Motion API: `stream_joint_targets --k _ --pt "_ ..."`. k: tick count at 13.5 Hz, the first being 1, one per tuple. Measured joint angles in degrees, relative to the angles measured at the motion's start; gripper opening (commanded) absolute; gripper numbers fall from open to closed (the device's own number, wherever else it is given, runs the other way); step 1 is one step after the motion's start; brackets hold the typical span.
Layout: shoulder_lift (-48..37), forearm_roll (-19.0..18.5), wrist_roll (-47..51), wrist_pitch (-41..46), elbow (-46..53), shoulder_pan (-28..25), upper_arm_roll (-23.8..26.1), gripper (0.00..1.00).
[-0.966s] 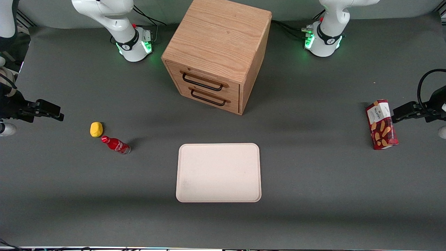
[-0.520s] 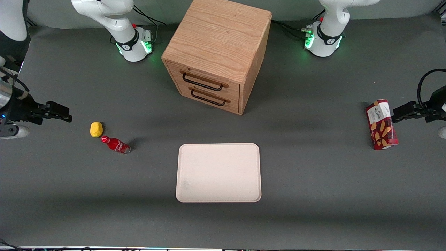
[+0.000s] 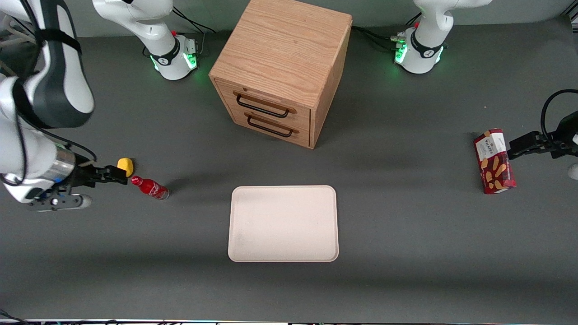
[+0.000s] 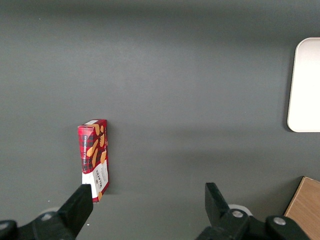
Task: Place coke bottle on tray
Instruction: 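Lower the open right gripper over the bottle cap and close it, then lift the bottle and carry it toward the white tray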
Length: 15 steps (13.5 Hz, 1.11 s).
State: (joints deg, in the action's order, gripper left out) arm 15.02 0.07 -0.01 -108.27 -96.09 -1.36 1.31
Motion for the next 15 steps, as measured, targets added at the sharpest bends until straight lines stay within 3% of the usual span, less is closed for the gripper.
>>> stream_joint_targets --k 8,12,13,14,15 --pt "-1.20 0.00 0.39 -18.83 -18.32 -0.48 -0.12 0.97" --pt "-2.41 0.00 0.27 -21.07 -21.50 -0.44 -1.51 0.96" --pt "-2.61 0.00 0.26 -21.07 -21.69 -0.42 -1.82 0.92" --pt "-2.73 0.00 0.26 -21.07 -21.73 -0.41 -1.96 0.80" --pt "-2.78 0.00 0.26 -21.07 -21.73 -0.42 -1.98 0.56"
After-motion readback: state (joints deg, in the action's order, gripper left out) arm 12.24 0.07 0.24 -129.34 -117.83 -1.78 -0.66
